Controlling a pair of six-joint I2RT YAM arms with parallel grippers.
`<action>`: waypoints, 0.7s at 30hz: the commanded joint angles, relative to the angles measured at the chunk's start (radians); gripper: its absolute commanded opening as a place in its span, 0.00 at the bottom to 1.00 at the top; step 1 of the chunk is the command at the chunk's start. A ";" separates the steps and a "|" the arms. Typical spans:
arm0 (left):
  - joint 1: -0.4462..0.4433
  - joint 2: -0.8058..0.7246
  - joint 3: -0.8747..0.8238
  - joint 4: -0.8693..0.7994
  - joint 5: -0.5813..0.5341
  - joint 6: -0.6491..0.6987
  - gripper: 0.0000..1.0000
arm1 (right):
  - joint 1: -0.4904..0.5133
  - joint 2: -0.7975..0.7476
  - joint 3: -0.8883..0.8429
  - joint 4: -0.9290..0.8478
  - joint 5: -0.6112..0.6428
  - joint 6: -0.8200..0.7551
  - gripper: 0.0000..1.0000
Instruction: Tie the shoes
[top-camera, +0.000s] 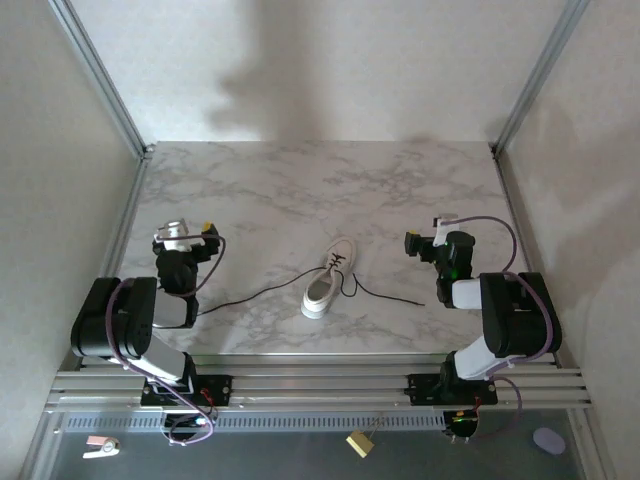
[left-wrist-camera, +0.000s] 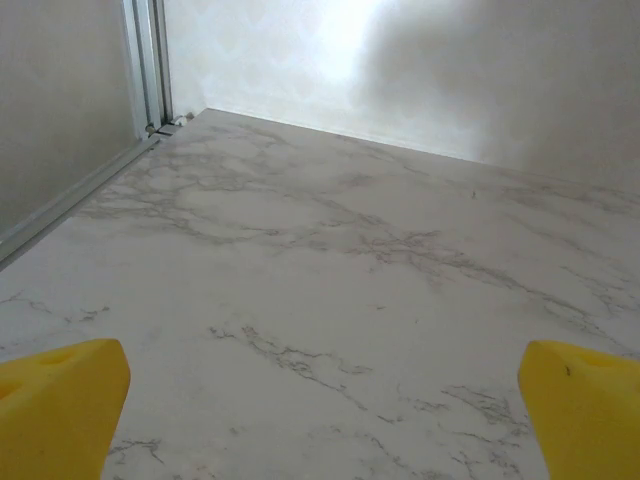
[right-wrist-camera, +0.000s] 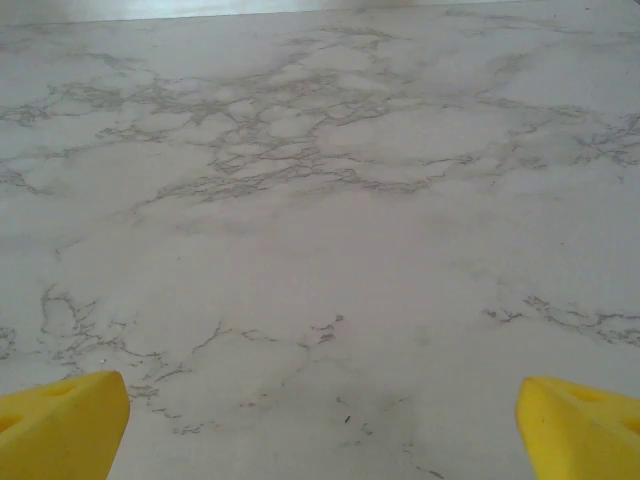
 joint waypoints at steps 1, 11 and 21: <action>0.007 0.001 0.014 0.005 0.003 -0.001 0.99 | -0.004 0.001 0.013 0.001 0.000 -0.002 0.99; 0.007 0.002 0.013 0.004 0.003 -0.002 0.99 | -0.004 0.001 0.016 -0.005 0.017 0.006 0.99; 0.009 0.002 0.013 0.006 0.005 -0.003 0.99 | -0.005 0.001 0.017 -0.005 0.017 0.006 0.99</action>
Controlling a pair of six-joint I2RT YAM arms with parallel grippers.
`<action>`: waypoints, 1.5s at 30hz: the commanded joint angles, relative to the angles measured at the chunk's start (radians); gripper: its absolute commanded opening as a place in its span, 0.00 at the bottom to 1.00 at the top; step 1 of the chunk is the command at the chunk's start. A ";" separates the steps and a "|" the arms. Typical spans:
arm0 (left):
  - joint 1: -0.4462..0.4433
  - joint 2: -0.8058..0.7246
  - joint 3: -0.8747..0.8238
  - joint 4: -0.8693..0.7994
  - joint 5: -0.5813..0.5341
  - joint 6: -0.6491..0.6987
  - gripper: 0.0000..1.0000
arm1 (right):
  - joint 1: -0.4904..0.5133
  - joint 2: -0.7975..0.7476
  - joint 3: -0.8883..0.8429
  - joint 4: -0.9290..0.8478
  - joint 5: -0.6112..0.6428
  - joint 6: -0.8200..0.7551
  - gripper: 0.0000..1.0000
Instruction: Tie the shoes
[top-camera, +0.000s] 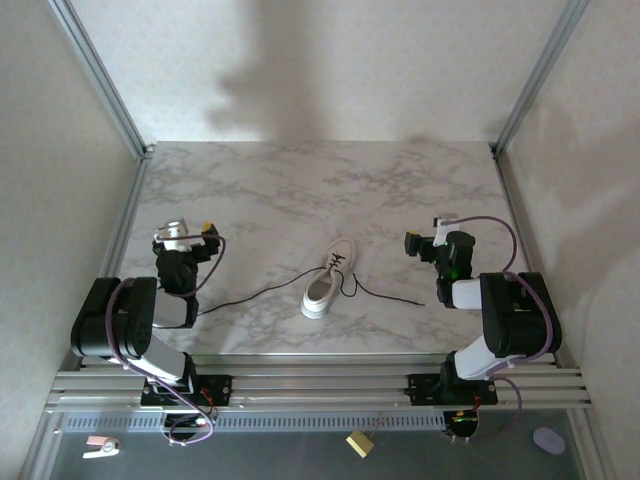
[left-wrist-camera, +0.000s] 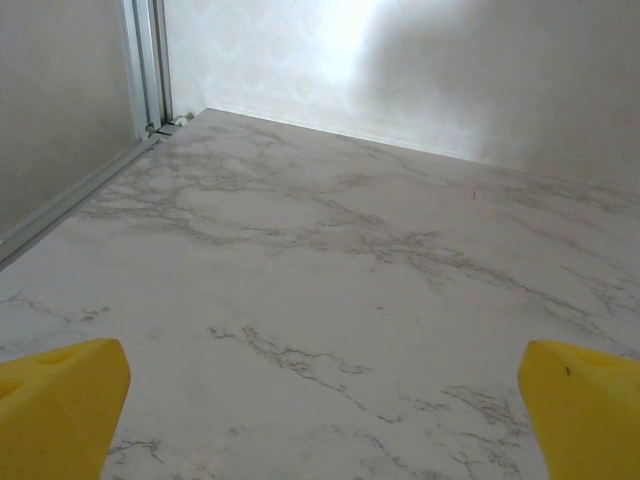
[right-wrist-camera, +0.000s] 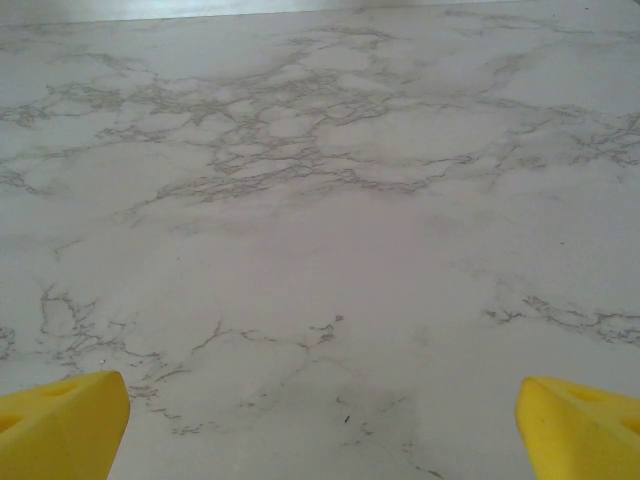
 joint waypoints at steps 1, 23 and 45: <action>0.009 0.002 0.013 0.006 0.005 -0.002 0.99 | -0.005 0.002 0.018 -0.006 0.015 0.004 0.99; -0.131 -0.302 0.301 -0.778 -0.689 -0.361 1.00 | 0.042 -0.510 0.162 -0.689 0.275 0.424 0.99; -0.464 -0.081 0.581 -1.220 -0.361 -0.593 0.99 | 0.437 -0.268 0.522 -1.771 0.439 0.953 0.77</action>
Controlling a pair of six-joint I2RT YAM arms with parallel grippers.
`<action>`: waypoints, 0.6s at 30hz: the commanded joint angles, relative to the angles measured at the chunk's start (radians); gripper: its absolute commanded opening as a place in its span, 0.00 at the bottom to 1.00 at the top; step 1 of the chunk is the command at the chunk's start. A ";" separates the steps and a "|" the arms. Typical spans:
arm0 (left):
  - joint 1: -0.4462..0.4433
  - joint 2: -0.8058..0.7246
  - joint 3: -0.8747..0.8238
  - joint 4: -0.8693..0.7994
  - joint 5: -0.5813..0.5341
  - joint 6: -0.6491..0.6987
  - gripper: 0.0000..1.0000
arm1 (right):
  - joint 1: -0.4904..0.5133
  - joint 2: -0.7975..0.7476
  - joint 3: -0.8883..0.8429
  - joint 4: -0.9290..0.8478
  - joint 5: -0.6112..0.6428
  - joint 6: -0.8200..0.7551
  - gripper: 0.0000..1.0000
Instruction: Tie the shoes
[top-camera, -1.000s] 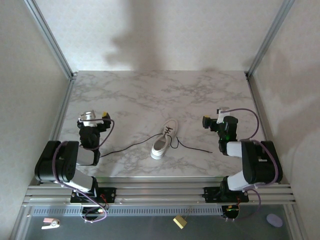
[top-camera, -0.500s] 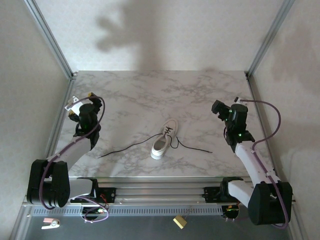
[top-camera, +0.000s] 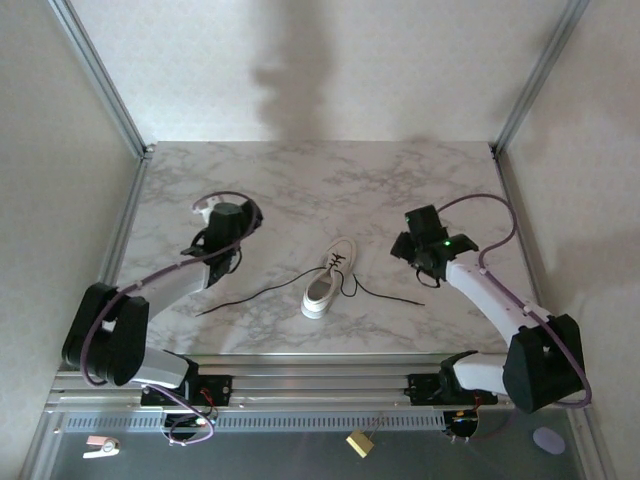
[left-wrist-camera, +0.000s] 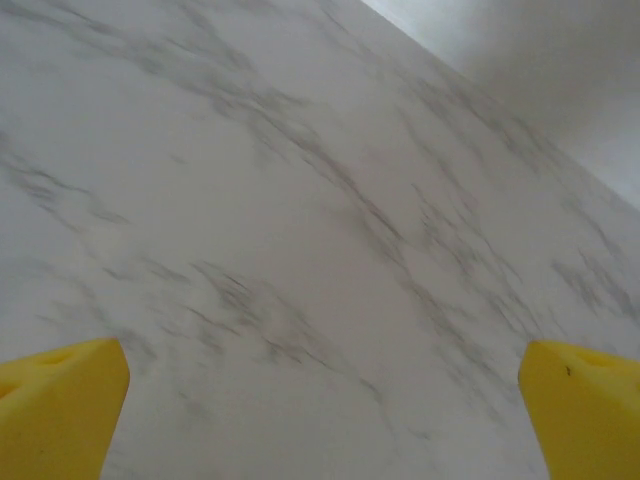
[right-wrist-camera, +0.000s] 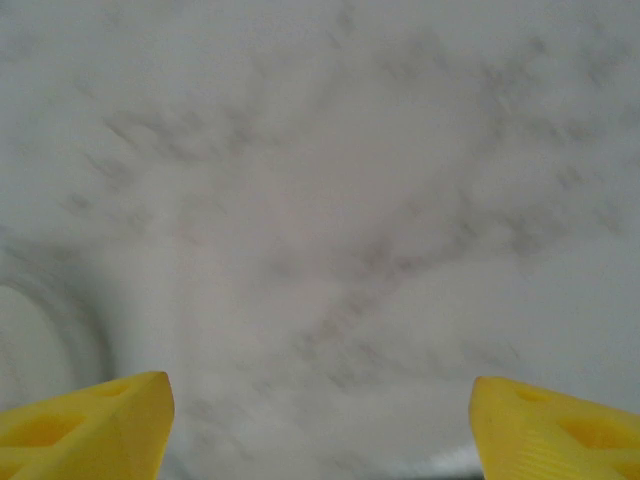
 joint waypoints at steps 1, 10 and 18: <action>-0.061 0.030 0.057 -0.130 -0.106 0.031 0.99 | 0.092 -0.002 0.015 -0.306 0.167 0.224 0.77; -0.116 -0.105 -0.113 0.232 -0.120 0.095 0.99 | 0.211 -0.070 -0.092 -0.277 0.150 0.521 0.68; -0.111 -0.124 -0.085 0.196 -0.001 0.158 0.99 | 0.200 0.027 -0.103 -0.163 0.134 0.598 0.59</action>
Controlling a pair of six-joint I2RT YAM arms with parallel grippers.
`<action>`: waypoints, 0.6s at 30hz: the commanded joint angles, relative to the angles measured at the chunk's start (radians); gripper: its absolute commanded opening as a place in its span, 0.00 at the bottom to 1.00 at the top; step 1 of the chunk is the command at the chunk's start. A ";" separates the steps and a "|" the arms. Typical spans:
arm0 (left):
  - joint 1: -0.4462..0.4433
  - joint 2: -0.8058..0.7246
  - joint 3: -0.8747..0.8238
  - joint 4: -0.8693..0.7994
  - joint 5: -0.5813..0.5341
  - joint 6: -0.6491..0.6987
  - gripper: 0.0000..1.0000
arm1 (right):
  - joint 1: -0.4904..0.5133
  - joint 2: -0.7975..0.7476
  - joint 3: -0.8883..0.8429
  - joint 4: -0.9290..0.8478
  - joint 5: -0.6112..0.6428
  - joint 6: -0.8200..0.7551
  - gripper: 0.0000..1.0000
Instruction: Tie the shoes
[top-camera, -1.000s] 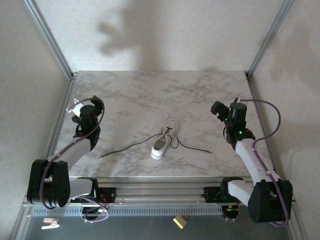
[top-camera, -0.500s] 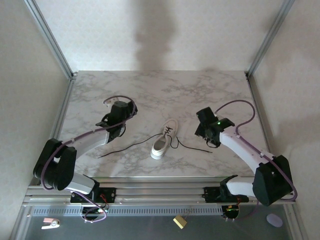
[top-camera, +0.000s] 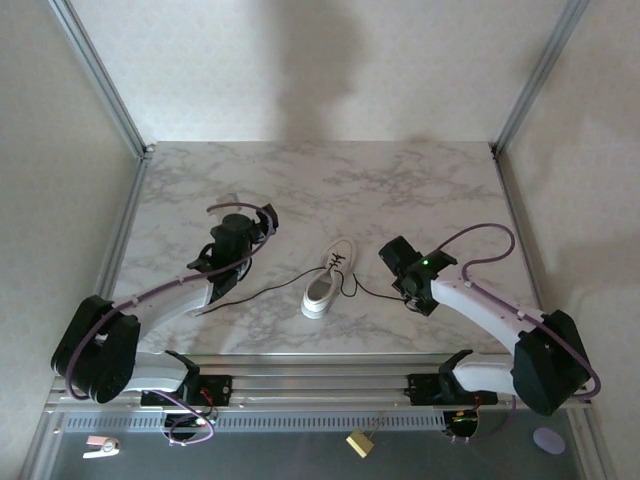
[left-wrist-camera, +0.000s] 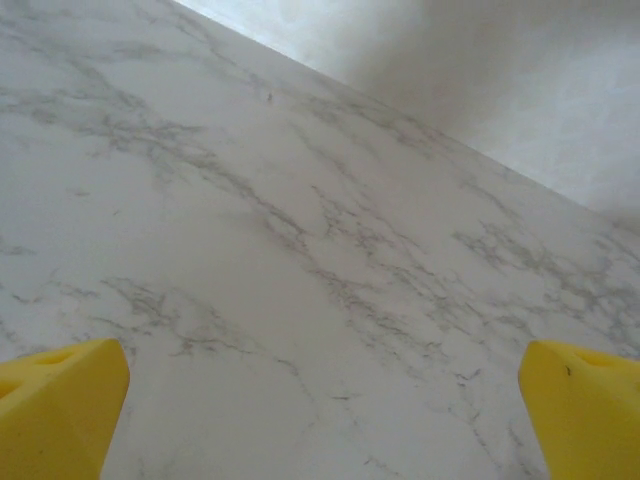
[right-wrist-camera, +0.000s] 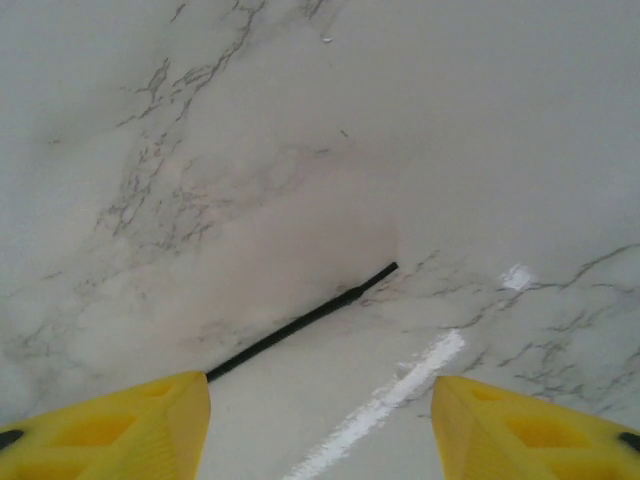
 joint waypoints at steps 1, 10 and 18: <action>-0.002 -0.015 0.011 0.024 0.043 0.035 1.00 | -0.011 0.052 -0.017 0.049 0.010 0.070 0.58; -0.002 0.012 0.029 0.018 0.122 0.041 0.99 | -0.043 0.183 -0.023 0.136 -0.054 0.084 0.54; -0.003 0.019 0.036 0.012 0.150 0.054 0.99 | -0.086 0.228 -0.059 0.186 -0.089 0.076 0.52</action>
